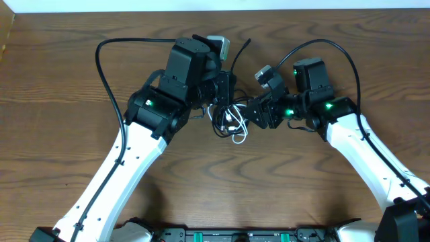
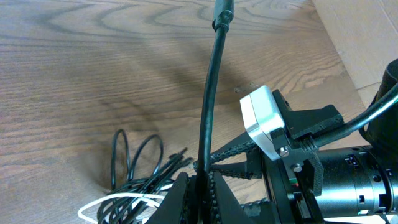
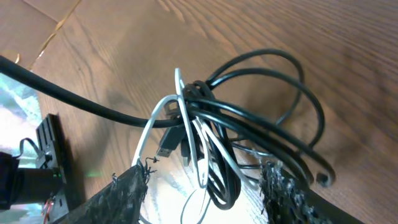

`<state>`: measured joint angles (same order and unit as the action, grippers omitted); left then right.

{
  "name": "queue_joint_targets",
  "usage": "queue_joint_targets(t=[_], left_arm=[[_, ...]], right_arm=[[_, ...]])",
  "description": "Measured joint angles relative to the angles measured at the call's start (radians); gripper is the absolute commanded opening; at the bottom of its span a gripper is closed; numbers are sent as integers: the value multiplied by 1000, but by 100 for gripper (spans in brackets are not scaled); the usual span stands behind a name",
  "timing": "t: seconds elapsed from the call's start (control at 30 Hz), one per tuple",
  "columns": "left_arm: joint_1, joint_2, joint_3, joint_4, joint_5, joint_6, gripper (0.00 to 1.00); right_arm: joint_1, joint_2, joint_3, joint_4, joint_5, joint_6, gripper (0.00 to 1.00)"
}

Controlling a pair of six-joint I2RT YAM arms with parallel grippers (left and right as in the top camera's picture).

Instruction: Untangle cables

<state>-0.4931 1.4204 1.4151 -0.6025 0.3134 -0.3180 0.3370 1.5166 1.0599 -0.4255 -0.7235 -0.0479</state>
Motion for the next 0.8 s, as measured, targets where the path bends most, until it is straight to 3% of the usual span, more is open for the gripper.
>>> queue_joint_targets(t=[0.5, 0.8], left_arm=[[0, 0, 0, 0, 0, 0, 8], [0, 0, 0, 0, 0, 0, 8]], right_arm=[[6, -72, 1, 10, -11, 39, 57], [97, -49, 2, -42, 107, 35, 33]])
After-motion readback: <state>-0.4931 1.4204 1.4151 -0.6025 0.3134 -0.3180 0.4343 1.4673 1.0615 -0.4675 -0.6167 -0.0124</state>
